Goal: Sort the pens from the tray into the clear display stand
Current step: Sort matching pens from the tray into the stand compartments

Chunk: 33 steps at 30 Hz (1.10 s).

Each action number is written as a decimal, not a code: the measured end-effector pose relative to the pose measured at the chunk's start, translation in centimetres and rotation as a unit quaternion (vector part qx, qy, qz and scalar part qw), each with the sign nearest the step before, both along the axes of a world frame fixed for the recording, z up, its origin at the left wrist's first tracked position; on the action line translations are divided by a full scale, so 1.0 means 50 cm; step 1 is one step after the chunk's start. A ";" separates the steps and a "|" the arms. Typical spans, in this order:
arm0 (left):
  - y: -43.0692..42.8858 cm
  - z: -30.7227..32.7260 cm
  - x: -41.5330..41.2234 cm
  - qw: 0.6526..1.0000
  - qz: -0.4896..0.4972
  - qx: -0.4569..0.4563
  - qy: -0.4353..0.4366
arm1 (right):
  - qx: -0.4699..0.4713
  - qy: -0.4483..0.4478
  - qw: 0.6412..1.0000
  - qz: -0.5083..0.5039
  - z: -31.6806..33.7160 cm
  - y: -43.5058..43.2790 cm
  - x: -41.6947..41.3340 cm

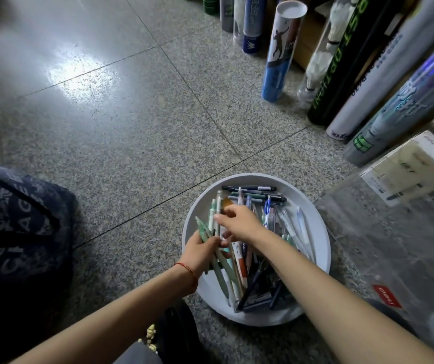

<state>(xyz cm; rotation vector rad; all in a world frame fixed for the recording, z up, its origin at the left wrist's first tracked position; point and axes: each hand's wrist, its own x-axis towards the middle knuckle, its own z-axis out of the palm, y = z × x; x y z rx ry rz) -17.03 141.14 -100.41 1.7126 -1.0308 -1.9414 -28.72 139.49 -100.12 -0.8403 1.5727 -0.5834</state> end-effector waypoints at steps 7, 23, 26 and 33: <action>0.008 0.002 0.023 0.996 0.069 0.039 -0.028 | 0.031 0.088 0.994 -0.053 -0.028 0.007 0.001; -0.009 0.070 0.043 0.997 -0.028 -0.073 -0.006 | 0.016 -0.065 0.997 -0.027 0.064 0.000 0.008; -0.023 0.120 0.012 0.992 -0.057 -0.109 0.016 | -0.002 -0.122 0.988 -0.094 0.104 0.011 -0.035; -0.067 0.266 -0.132 0.962 -0.143 -0.219 0.080 | -0.051 -0.209 0.943 -0.254 0.291 0.020 -0.167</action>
